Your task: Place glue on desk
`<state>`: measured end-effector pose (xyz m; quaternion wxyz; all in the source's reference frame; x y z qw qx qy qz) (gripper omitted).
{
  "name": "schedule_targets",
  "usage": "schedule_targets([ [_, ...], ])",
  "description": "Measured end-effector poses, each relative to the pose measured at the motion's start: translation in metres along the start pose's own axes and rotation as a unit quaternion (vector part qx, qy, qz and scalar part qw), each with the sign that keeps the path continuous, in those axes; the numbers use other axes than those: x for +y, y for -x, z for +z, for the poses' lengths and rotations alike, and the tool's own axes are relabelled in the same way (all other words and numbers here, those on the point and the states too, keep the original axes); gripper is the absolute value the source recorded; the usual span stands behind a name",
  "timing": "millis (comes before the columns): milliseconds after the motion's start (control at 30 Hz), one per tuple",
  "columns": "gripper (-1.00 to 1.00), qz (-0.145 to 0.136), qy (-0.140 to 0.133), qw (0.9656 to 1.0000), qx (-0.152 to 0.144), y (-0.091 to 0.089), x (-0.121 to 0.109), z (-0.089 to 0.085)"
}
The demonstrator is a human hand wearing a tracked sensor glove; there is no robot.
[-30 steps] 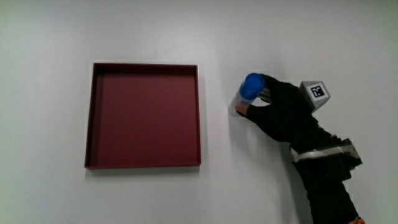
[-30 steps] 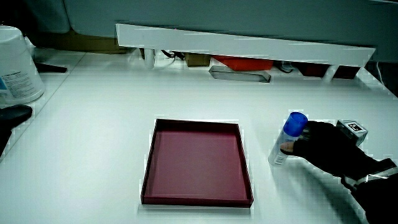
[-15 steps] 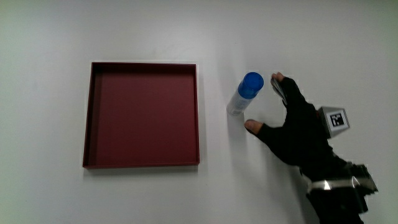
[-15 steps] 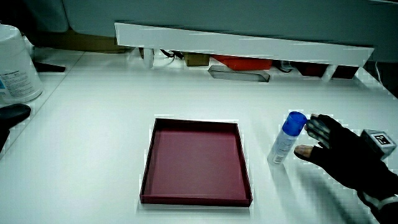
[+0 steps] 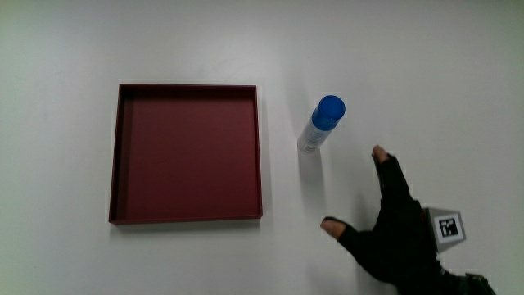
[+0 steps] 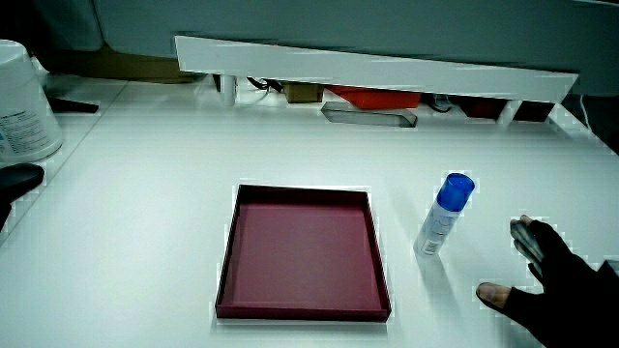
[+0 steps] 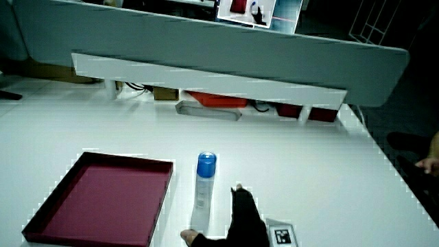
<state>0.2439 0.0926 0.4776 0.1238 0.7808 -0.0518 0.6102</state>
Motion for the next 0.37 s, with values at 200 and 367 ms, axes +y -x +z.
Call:
schedule_targets([
  [200,-1.00,-0.043,-0.001,0.9988,0.024,0.001,-0.023,-0.011],
  [367,-1.00,-0.062,0.012,0.9979,0.012,-0.009,-0.025,-0.012],
])
